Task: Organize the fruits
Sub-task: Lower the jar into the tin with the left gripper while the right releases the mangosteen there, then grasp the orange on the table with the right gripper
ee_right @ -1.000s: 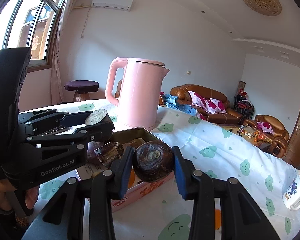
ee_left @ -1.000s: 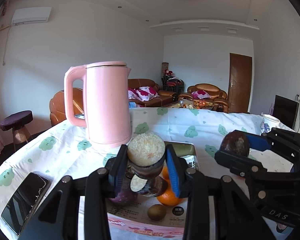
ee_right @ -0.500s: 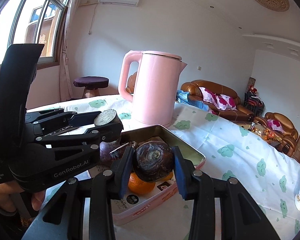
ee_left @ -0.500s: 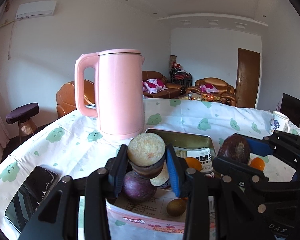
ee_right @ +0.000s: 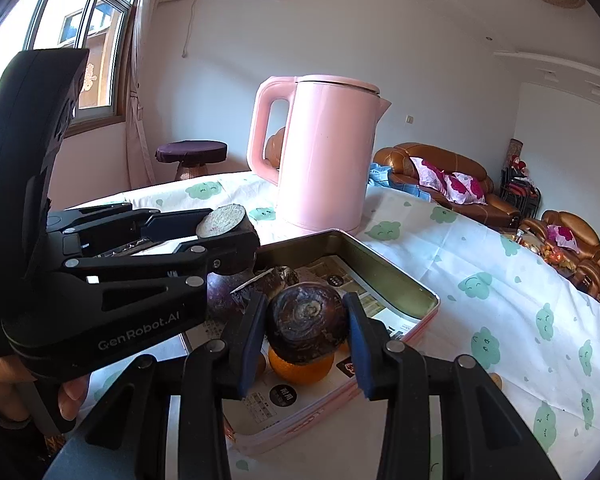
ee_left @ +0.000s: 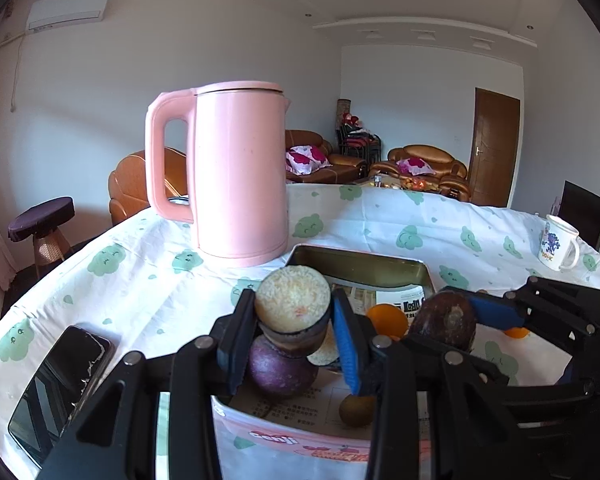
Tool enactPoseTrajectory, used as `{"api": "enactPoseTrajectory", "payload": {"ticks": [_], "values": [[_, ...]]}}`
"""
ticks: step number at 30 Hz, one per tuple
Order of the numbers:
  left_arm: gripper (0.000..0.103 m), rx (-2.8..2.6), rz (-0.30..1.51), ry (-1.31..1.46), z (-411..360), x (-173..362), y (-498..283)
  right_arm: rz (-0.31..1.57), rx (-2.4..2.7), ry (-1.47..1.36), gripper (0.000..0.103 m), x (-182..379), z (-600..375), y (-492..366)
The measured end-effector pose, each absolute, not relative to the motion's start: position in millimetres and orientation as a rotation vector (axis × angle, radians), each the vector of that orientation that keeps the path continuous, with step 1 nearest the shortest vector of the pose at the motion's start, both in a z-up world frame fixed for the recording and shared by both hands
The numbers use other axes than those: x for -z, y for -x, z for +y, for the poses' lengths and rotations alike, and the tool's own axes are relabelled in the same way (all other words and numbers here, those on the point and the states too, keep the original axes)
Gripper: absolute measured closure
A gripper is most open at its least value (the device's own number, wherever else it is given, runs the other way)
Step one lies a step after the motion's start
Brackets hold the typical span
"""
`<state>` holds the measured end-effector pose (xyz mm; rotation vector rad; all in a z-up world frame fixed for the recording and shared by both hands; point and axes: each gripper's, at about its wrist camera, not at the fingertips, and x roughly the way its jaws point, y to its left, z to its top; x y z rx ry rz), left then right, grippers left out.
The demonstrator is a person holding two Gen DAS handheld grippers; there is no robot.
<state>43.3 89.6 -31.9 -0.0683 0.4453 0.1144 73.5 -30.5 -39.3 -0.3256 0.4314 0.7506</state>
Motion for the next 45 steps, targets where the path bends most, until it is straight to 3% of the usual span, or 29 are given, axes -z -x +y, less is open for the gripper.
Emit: {"api": "enactPoseTrajectory", "payload": {"ticks": [19, 22, 24, 26, 33, 45], "values": [[0.063, -0.083, 0.497, 0.091, 94, 36, -49, 0.496, -0.786, 0.362, 0.062, 50, -20, -78], [0.054, -0.089, 0.489, 0.084, 92, 36, -47, 0.512, -0.796, 0.366, 0.06, 51, -19, -80], [0.039, -0.095, 0.473, 0.078, 91, 34, -44, 0.514, -0.786, 0.367, 0.042, 51, -18, -80], [0.03, -0.098, 0.451, 0.083, 90, 31, -40, 0.492, -0.779, 0.361, 0.035, 49, -20, -78], [0.013, -0.124, 0.359, 0.126, 95, 9, -22, 0.429, -0.696, 0.359, 0.035, 35, -51, -70], [0.01, 0.005, 0.398, 0.035, 21, 9, -43, 0.561, -0.421, 0.247, 0.035, 37, -173, -120]]}}
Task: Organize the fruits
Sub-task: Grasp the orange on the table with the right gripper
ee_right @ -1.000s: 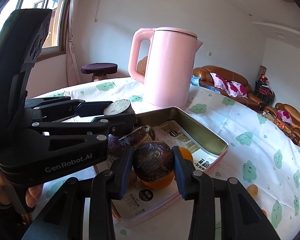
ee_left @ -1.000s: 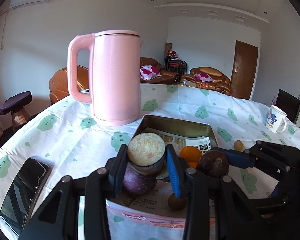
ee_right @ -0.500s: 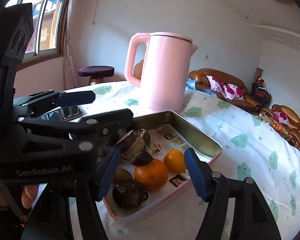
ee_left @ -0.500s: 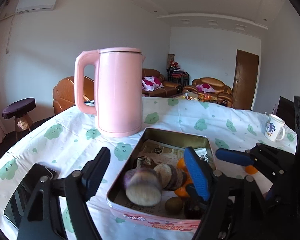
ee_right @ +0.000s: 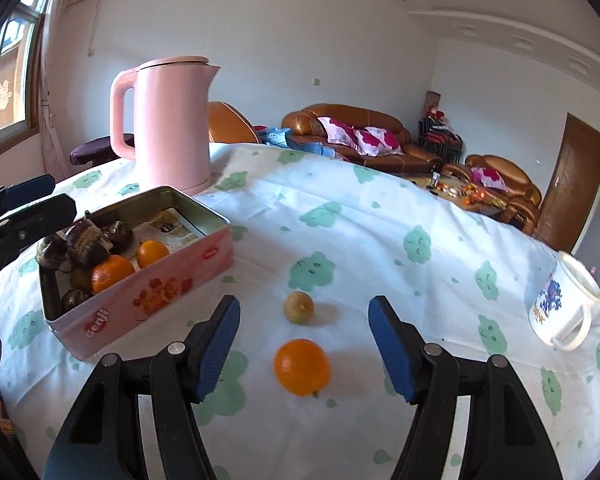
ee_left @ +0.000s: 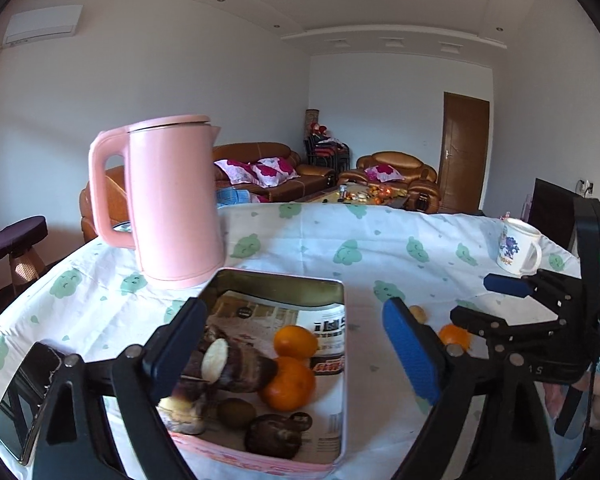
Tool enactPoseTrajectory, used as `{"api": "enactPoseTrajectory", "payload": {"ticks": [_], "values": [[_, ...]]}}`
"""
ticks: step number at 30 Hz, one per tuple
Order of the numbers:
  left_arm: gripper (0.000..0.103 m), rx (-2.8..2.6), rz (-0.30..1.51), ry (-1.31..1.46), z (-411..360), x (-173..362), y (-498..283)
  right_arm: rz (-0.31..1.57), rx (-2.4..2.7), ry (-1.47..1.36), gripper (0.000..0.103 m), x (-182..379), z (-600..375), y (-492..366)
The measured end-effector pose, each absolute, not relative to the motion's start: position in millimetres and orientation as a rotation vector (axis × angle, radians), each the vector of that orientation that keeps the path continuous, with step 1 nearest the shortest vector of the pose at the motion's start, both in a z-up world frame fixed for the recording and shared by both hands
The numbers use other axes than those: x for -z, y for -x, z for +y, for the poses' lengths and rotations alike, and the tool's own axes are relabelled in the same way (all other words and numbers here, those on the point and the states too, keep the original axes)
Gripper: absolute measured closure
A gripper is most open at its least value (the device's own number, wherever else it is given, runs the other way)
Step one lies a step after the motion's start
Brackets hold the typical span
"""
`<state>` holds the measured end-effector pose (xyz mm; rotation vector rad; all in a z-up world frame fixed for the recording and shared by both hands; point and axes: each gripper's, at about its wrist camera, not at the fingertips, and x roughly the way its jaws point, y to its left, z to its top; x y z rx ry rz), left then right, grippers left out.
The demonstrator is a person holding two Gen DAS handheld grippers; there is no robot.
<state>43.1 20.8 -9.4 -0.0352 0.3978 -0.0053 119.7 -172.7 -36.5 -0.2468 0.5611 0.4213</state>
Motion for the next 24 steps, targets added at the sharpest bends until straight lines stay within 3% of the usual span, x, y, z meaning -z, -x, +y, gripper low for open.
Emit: {"api": "enactPoseTrajectory", "payload": {"ticks": [10, 12, 14, 24], "values": [[0.01, 0.072, 0.466, -0.037, -22, 11, -71, 0.724, -0.476, 0.241, 0.035, 64, -176, -140], [0.01, 0.077, 0.481, -0.049, -26, 11, -75, 0.762, -0.478, 0.234, 0.054, 68, -178, -146], [0.01, 0.084, 0.489, -0.061, -30, 9, -78, 0.793, -0.513, 0.204, 0.065, 71, -179, -151], [0.008, 0.126, 0.584, -0.109, -59, 20, -109, 0.758, -0.378, 0.158, 0.066, 66, -206, -163]]}}
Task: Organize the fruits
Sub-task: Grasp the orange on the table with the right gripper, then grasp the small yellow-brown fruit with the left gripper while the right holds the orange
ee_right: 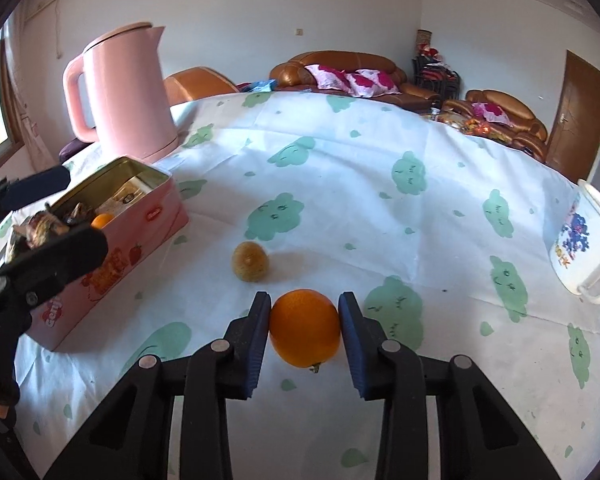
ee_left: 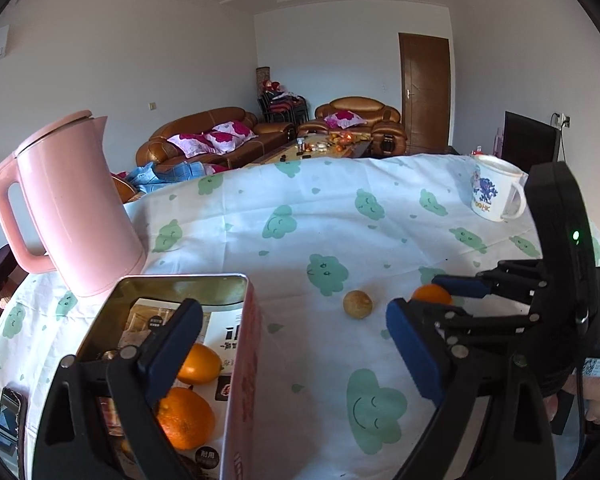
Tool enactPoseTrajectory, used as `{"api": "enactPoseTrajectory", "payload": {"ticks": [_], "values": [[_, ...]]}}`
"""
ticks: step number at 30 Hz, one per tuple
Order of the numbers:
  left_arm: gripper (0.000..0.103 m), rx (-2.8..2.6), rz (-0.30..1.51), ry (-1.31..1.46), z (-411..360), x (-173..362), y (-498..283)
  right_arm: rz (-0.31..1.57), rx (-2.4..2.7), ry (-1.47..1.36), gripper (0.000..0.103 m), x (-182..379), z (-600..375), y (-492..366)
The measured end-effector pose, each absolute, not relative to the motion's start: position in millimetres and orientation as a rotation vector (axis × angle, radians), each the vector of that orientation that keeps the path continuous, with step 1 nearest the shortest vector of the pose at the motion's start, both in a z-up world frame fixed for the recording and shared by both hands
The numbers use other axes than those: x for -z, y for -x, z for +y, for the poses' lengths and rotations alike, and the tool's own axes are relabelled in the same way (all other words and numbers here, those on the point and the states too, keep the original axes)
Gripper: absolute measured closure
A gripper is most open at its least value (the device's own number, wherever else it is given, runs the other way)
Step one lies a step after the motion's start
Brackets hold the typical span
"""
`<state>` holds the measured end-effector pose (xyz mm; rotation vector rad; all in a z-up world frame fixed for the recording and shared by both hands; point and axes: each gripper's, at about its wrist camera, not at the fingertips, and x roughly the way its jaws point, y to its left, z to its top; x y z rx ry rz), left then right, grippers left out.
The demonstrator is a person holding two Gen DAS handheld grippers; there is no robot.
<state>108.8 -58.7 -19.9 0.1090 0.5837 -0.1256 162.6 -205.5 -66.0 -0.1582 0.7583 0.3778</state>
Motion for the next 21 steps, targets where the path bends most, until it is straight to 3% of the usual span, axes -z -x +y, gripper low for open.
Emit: {"api": "enactPoseTrajectory", "payload": {"ticks": [10, 12, 21], "values": [[0.023, 0.138, 0.716, -0.118, -83, 47, -155, 0.821, -0.361, 0.032, 0.066, 71, -234, -183], [0.032, 0.149, 0.745, -0.12, -86, 53, -161, 0.828, -0.369, 0.023, 0.066, 72, -235, -184], [0.033, 0.163, 0.81, -0.137, -96, 69, -178, 0.835, -0.393, -0.019, 0.065, 73, -241, -185]]}}
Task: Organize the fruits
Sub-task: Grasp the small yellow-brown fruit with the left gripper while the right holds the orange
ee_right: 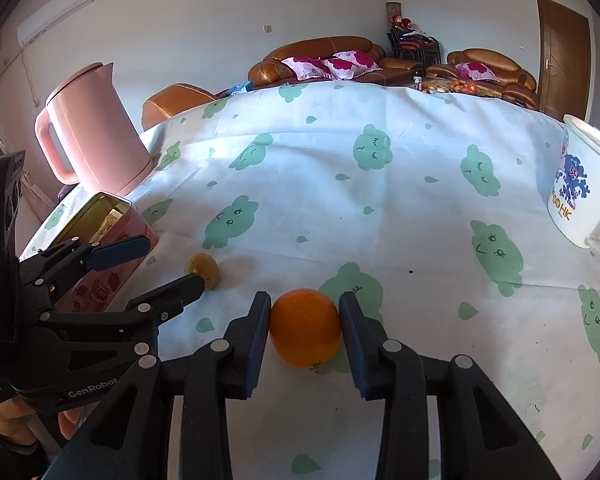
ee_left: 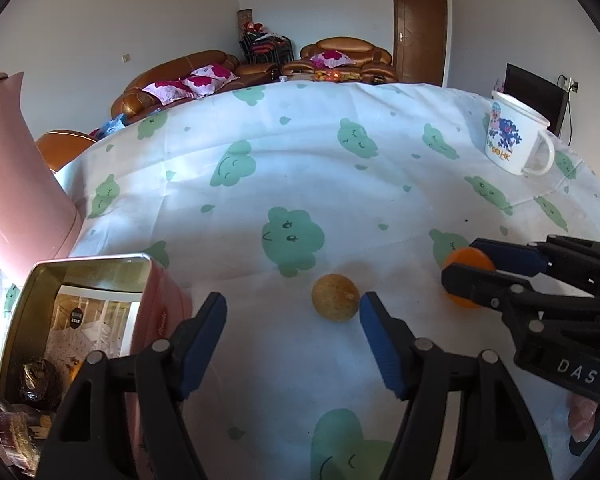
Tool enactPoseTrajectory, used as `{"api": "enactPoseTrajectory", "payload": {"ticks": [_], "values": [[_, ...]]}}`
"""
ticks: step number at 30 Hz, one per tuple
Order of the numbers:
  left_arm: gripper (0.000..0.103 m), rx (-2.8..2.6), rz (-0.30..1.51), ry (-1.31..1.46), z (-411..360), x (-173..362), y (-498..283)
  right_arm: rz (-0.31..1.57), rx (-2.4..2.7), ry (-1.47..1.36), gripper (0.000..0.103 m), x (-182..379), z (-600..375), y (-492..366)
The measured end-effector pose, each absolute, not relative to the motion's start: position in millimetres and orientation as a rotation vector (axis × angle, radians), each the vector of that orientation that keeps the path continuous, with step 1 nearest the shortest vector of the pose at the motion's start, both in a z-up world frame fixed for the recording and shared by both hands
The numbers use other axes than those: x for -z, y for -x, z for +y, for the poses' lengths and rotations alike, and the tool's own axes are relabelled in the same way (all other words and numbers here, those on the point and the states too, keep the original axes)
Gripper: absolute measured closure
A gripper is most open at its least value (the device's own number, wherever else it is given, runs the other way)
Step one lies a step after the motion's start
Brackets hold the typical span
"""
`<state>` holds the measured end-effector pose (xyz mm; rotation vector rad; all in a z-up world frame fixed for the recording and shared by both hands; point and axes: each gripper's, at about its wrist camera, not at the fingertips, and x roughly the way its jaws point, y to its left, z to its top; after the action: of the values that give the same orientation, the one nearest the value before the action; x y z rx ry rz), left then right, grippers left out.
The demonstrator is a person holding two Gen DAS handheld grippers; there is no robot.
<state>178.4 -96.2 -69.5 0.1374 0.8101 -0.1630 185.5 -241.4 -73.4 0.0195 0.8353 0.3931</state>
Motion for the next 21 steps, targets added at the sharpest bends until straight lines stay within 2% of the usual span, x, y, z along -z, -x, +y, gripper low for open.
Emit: {"api": "enactPoseTrajectory", "payload": {"ticks": [6, 9, 11, 14, 21], "values": [[0.033, 0.165, 0.818, -0.173, -103, 72, -185, 0.831, -0.389, 0.004, 0.065, 73, -240, -183], [0.045, 0.183, 0.836, -0.187, -109, 74, -187, 0.828, -0.38, -0.001, 0.065, 73, -242, -181], [0.047, 0.196, 0.846, -0.203, -113, 76, -188, 0.828, -0.379, 0.004, 0.065, 72, -242, -181], [0.055, 0.215, 0.869, -0.19, -113, 79, -191, 0.828, -0.378, 0.016, 0.065, 72, -241, -180], [0.059, 0.245, 0.883, -0.15, -110, 80, -194, 0.831, -0.381, 0.01, 0.065, 73, -242, -181]]}}
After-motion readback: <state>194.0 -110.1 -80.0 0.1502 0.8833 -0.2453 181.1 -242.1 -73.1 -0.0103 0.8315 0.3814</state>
